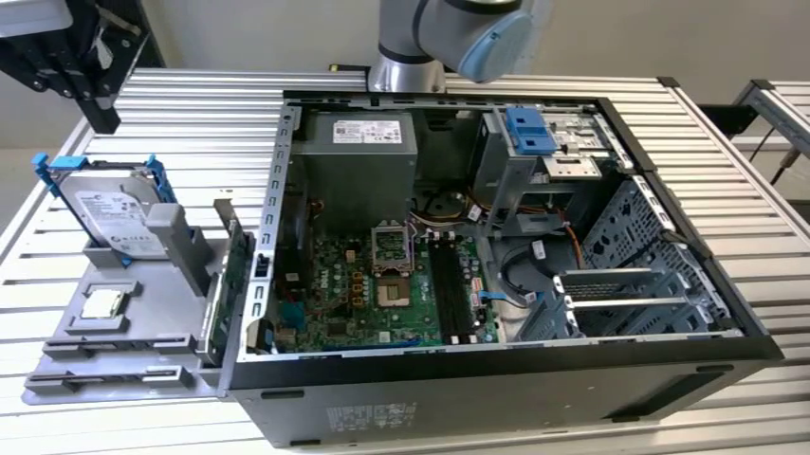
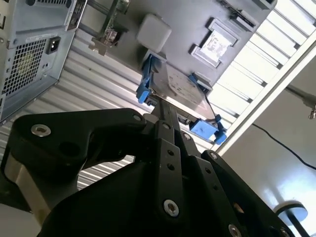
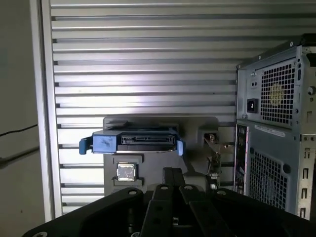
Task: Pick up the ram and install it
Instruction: 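Reach for the ram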
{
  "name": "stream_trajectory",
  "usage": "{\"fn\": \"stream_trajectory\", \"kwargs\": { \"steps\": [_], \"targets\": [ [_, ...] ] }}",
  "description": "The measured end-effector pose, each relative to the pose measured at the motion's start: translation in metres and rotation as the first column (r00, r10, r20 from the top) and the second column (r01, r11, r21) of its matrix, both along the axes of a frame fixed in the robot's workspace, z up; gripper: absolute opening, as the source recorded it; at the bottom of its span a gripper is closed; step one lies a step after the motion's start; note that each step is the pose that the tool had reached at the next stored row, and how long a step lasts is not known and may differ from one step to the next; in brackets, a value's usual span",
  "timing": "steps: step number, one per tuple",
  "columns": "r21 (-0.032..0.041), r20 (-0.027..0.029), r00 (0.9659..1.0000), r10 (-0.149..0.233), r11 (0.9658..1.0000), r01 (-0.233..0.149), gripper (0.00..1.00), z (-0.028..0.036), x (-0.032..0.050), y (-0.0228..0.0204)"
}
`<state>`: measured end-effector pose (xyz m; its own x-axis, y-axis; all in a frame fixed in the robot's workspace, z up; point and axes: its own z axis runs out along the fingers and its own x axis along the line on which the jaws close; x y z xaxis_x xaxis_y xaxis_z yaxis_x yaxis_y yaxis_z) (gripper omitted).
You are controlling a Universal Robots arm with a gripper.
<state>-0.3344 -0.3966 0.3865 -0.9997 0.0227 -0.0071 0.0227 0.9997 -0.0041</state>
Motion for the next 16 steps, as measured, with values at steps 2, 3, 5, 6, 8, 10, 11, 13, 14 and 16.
{"fn": "stream_trajectory", "kwargs": {
  "steps": [2, 3, 5, 6, 8, 10, 11, 13, 14, 16],
  "targets": [
    [-0.0047, -0.0003, 1.0000, 0.003, 1.0000, -0.003, 0.00, -0.0006, -0.0046, 0.0003],
    [-0.0068, -0.0005, 1.0000, 0.005, 1.0000, -0.005, 0.00, -0.0009, -0.0068, 0.0004],
    [-0.0112, -0.0005, 1.0000, 0.009, 0.9999, -0.009, 0.00, -0.0017, -0.0117, 0.0008],
    [-0.0132, -0.0008, 0.9999, 0.010, 0.9999, -0.010, 0.00, -0.0020, -0.0140, 0.0009],
    [-0.0171, -0.0010, 0.9999, 0.014, 0.9998, -0.014, 0.00, -0.0027, -0.0189, 0.0012],
    [-0.0202, -0.0014, 0.9999, 0.017, 0.9997, -0.017, 0.00, -0.0032, -0.0236, 0.0015],
    [-0.0210, -0.0016, 0.9998, 0.018, 0.9996, -0.018, 0.00, -0.0034, -0.0259, 0.0017],
    [-0.0214, -0.0027, 0.9998, 0.021, 0.9996, -0.021, 0.00, -0.0036, -0.0304, 0.0019],
    [-0.0214, -0.0029, 0.9998, 0.021, 0.9995, -0.021, 0.00, -0.0036, -0.0313, 0.0020],
    [-0.0214, -0.0030, 0.9998, 0.021, 0.9995, -0.021, 0.00, -0.0036, -0.0312, 0.0020]
  ]
}}
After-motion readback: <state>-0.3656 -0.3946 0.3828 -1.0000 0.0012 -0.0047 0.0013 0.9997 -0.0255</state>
